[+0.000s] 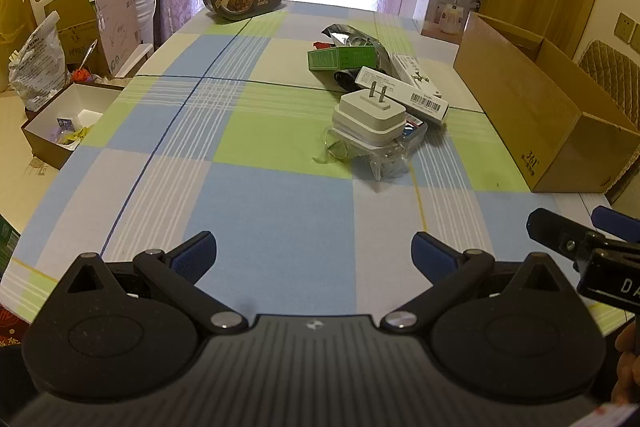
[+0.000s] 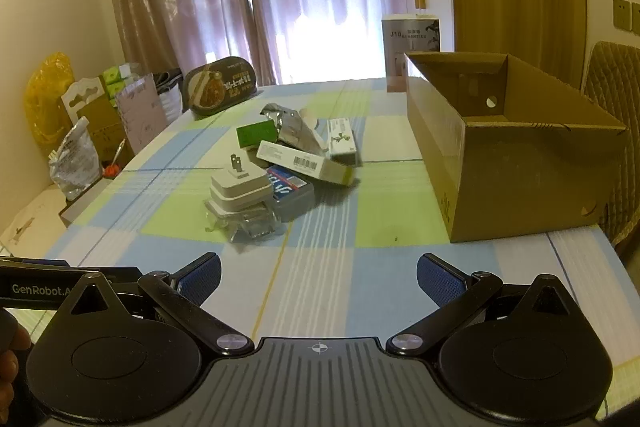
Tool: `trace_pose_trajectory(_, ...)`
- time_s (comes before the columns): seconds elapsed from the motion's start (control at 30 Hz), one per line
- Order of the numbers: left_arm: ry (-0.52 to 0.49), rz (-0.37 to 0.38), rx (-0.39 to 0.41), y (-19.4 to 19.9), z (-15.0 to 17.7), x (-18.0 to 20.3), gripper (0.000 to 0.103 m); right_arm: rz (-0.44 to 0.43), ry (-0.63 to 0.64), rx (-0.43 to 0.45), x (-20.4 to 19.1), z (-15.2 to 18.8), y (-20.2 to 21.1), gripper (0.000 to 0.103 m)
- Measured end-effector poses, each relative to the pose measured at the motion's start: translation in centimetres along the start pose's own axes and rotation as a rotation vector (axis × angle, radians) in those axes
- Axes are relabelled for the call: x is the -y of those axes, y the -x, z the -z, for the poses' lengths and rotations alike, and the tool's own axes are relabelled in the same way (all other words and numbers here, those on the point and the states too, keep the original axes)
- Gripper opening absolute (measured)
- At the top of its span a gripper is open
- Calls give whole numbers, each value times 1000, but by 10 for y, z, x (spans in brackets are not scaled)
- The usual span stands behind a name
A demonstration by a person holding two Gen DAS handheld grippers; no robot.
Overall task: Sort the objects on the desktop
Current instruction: 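Move both tools toward the cluster of items on the table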
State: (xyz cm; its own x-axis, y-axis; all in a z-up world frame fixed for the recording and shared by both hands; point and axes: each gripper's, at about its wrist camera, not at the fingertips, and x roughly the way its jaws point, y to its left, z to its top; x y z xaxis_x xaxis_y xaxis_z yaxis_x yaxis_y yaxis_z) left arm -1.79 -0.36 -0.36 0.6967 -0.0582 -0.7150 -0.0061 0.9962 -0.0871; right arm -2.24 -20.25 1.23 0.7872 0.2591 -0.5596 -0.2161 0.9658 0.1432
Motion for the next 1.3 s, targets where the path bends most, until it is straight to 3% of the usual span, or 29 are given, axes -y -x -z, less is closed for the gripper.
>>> trace_pose_trajectory(0.8,3,3,-10,-2,1,-2,102,-2,7,33,-1,1,1,101)
trace_pose_trajectory(0.97,-5,5,-8,-3,1,-4,102,61,-4,75,1,0,2,101)
trace_pose_trajectory(1.13,-51,23,0,-6,-2,-4,102,61,-7,49,5,-4,0,101)
trace_pose_trajectory(1.3,-105,62,0,-11,-12,-6,102,83,72,31,-2,-5,-4,101)
